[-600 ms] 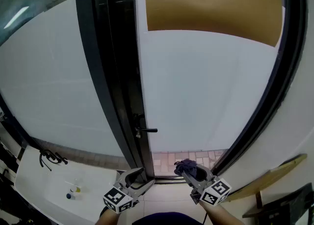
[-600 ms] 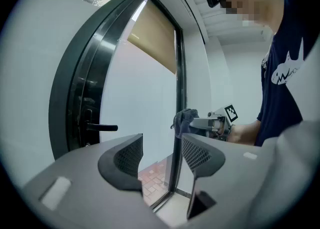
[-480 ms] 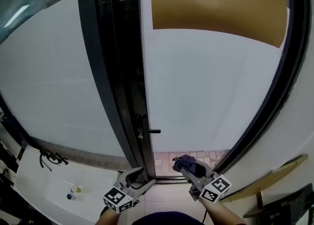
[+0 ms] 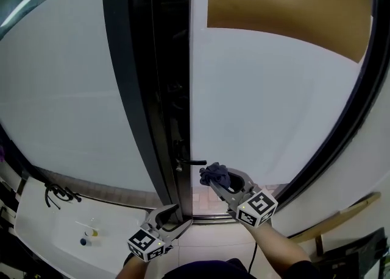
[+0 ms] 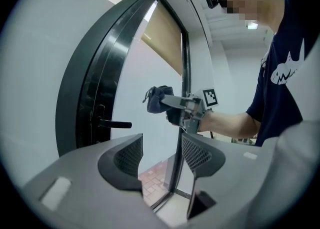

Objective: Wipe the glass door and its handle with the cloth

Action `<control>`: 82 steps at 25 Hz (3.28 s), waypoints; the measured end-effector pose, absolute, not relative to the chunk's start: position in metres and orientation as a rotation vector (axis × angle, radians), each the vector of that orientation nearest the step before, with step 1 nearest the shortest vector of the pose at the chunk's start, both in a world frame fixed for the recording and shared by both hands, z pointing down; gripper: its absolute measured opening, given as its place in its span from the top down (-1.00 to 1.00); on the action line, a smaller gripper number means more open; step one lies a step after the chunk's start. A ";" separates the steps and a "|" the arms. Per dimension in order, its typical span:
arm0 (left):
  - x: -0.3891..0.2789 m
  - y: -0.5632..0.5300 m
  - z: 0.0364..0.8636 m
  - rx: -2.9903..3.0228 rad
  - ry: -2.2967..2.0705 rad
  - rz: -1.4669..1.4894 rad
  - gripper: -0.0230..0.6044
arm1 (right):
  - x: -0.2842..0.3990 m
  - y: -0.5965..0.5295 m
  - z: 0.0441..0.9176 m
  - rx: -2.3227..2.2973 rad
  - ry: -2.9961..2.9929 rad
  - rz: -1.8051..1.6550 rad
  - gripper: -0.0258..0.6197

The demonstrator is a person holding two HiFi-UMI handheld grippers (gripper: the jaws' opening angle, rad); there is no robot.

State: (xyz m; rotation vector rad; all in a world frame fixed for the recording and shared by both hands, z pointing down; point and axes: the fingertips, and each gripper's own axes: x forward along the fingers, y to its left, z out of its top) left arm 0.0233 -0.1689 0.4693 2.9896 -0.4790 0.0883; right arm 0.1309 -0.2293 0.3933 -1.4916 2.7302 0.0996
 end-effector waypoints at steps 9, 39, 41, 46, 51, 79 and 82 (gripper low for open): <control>-0.001 -0.184 0.476 2.934 -0.630 0.029 0.16 | 0.079 -0.320 0.351 -1.553 3.002 0.813 0.43; 0.010 -0.171 0.430 3.014 -0.683 -0.061 0.17 | 0.105 -0.389 0.408 -1.659 2.949 2.493 0.45; 0.015 -0.169 0.429 3.016 -0.667 -0.057 0.17 | 0.122 -0.386 0.408 -1.692 2.961 2.485 0.45; 0.027 -0.165 0.432 3.028 -0.611 -0.048 0.17 | 0.161 -0.372 0.406 -1.761 2.983 2.488 0.45; 0.029 -0.166 0.432 3.026 -0.593 -0.045 0.17 | 0.207 -0.357 0.401 -1.918 2.958 2.453 0.45; 0.004 -0.162 0.438 3.006 -0.628 -0.082 0.17 | 0.105 -0.373 0.405 -1.700 3.168 2.102 0.45; 0.004 -0.161 0.435 3.014 -0.629 -0.091 0.17 | 0.096 -0.389 0.420 -1.700 3.160 2.198 0.45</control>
